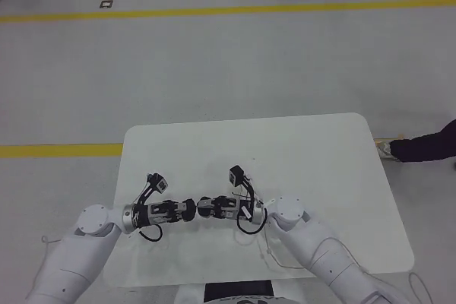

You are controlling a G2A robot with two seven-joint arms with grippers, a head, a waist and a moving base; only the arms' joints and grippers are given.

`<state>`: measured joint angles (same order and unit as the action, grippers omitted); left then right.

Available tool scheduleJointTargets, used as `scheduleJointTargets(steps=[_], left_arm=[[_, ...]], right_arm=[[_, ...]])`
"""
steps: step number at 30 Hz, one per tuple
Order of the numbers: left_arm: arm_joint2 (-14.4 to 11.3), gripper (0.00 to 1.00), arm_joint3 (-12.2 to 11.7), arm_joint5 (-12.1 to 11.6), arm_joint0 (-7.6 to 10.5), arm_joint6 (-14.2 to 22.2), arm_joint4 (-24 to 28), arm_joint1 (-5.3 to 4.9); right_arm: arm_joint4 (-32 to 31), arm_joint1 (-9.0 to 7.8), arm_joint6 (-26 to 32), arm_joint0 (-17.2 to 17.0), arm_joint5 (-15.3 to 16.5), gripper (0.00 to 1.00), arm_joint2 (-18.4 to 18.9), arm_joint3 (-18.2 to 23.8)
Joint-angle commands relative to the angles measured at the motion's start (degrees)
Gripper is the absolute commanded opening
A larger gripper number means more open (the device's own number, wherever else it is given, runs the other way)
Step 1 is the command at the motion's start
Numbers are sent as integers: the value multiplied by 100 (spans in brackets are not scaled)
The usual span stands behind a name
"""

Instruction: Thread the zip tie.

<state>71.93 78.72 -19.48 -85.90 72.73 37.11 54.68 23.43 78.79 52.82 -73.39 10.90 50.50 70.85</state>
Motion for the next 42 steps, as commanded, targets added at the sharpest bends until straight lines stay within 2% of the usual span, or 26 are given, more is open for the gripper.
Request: scheduleJointTargets(steps=[1, 8, 14, 21, 36, 39, 40, 42], left_arm=[[-3, 13, -1, 0, 3, 1, -12, 1], [-10, 12, -12, 0, 7, -9, -34, 4], [-27, 4, -23, 0, 19, -11, -38, 8], [-48, 8, -44, 0, 33, -29, -37, 11], [-62, 8, -70, 0, 52, -21, -23, 12], [-69, 5, -75, 0, 55, -14, -22, 13], [-73, 0, -78, 0, 57, -12, -24, 13], [-76, 0, -80, 0, 58, -9, -23, 14]], right_arm=[[7, -4, 6, 1, 8, 0, -7, 6], [23, -19, 27, 7, 26, 0, -29, 22], [45, -32, 40, 10, 40, 0, -43, 26], [52, -47, 63, 24, 47, 0, -65, 25], [72, -64, 106, 58, 80, 0, -144, 11], [75, -67, 117, 70, 81, 0, -160, 6], [79, -68, 114, 72, 84, 0, -164, 4], [87, -70, 107, 72, 94, 0, -167, 2]])
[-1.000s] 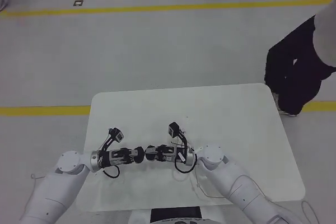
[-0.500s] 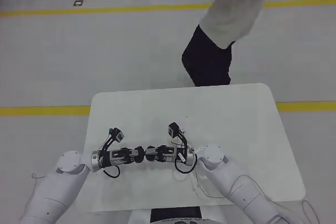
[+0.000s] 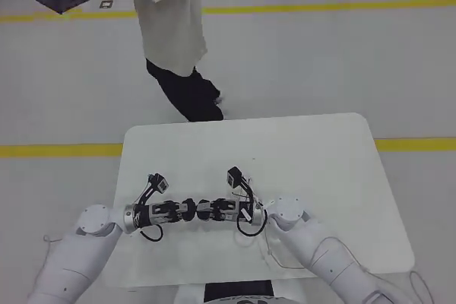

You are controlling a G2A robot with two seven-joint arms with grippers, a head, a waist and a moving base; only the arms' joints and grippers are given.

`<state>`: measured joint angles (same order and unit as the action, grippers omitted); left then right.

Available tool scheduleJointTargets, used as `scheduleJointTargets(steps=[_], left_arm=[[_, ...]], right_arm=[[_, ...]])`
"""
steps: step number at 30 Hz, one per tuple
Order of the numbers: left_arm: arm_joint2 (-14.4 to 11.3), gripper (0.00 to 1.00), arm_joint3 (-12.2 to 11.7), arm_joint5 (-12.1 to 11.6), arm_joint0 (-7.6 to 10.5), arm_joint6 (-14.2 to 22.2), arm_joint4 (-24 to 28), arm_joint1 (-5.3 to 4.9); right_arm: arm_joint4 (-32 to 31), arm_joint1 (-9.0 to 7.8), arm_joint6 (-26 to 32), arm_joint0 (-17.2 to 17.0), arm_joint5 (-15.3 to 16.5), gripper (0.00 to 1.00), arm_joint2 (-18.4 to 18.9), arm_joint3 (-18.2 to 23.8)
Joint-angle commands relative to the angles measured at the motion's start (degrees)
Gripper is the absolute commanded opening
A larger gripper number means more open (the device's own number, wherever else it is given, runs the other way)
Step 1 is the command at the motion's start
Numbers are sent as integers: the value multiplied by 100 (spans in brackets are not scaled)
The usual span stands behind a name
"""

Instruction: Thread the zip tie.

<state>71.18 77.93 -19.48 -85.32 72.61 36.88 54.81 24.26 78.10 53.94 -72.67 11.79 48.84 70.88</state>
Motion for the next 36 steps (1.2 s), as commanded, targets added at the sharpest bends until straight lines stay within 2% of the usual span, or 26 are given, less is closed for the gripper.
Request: scheduleJointTargets(steps=[1, 5, 6, 7, 8, 26, 32, 36], left_arm=[[-3, 0, -2, 0, 2, 5, 0, 1], [-5, 0, -2, 0, 7, 26, -3, 2], [-5, 0, -3, 0, 8, 31, -3, 2], [-5, 0, -2, 0, 9, 34, -5, 3], [-4, 0, -2, 0, 9, 35, -5, 4], [133, 0, 113, 0, -39, 208, -70, 27], [293, 0, 217, 0, -56, 396, -61, 75], [455, 0, 318, 0, -69, 588, -124, 142]], right_arm=[[7, -2, -8, -1, 9, 0, -3, -1], [22, -10, -9, -1, 15, 0, -9, -1], [29, -11, -13, -1, 11, 10, -9, -2], [40, -13, -23, -3, 9, 42, -5, -3], [51, -15, -39, -6, 9, 100, 0, -4], [44, -128, -387, -218, 69, 100, 276, 192], [43, -144, -438, -246, 75, 100, 293, 226], [58, -151, -462, -251, 101, 100, 301, 226]])
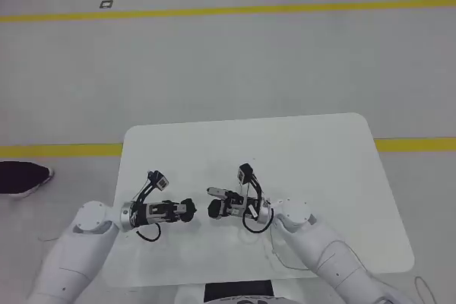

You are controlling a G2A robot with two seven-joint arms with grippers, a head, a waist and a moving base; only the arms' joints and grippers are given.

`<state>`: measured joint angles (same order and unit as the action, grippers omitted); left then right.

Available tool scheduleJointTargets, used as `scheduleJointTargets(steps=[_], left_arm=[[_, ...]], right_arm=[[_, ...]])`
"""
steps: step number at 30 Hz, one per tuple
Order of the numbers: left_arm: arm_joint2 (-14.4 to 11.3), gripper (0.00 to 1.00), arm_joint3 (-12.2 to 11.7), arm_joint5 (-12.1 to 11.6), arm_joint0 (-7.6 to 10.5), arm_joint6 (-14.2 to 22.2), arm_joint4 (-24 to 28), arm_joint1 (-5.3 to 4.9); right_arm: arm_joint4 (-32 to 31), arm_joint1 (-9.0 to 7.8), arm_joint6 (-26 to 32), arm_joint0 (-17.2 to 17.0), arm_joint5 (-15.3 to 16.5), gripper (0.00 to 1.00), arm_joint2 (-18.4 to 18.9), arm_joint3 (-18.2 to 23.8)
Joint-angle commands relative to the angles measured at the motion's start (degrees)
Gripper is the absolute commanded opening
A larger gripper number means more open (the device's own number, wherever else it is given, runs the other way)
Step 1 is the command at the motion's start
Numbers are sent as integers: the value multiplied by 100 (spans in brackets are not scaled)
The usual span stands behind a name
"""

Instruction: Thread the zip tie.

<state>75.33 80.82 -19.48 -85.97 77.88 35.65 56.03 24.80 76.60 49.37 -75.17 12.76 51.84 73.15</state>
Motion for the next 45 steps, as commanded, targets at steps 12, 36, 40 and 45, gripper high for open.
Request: scheduleJointTargets(steps=[12, 36, 40, 45], left_arm=[[183, 0, 162, 0, 5, 176, -170, 94], [1001, 0, 171, 0, -35, 176, -765, 631], [1122, 0, 227, 0, -71, 176, -811, 750], [1154, 0, 363, 0, -88, 176, -921, 838]], right_arm=[[25, -6, -14, -4, 29, 100, 1, 0], [25, -6, -14, -4, 29, 100, 1, 0], [25, -6, -14, -4, 29, 100, 1, 0], [25, -6, -14, -4, 29, 100, 1, 0]])
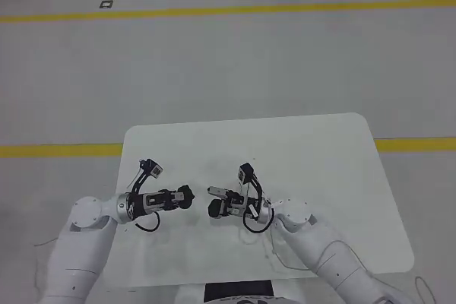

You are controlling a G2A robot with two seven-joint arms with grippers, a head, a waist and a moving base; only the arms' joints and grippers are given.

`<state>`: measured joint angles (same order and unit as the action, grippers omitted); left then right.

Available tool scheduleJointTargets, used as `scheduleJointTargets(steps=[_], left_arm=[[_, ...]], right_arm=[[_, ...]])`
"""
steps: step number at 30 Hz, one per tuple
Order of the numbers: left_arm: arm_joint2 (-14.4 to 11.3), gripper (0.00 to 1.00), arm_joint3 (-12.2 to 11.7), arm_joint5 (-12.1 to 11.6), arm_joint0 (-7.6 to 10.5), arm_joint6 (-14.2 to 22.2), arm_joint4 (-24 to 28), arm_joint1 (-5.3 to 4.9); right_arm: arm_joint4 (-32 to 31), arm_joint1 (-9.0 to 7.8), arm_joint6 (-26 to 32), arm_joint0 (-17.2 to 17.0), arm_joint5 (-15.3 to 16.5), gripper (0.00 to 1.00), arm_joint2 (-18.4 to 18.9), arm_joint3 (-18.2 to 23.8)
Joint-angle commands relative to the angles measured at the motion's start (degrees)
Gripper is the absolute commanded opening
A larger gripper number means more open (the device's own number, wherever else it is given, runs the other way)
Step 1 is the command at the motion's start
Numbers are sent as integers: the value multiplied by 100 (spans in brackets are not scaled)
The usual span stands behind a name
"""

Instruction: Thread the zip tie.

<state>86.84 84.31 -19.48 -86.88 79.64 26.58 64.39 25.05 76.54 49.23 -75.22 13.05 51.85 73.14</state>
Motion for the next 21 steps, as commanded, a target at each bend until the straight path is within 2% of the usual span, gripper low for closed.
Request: scheduleJointTargets(steps=[1, 8, 10, 12, 14, 16, 21], left_arm=[[3, 0, 14, 0, 3, 0, -14, 2], [-3, 0, 7, 10, 2, -39, -73, 0], [-42, 0, 55, 0, 4, -364, -423, -10], [-61, 0, 12, 0, -22, -461, -259, -2], [4, 0, 61, 0, -16, -510, -416, -9], [30, 0, 135, 0, -32, -525, -363, 6], [139, 0, 133, 0, -16, -430, -239, 73]], right_arm=[[0, 0, 0, 0, 0, 100, 0, 0], [0, 0, 0, 0, 0, 100, 0, 0], [0, 0, 0, 0, 0, 100, 0, 0], [0, 0, 0, 0, 0, 100, 0, 0], [0, 0, 0, 0, 0, 100, 0, 0], [0, 0, 0, 0, 0, 100, 0, 0], [0, 0, 0, 0, 0, 100, 0, 0]])
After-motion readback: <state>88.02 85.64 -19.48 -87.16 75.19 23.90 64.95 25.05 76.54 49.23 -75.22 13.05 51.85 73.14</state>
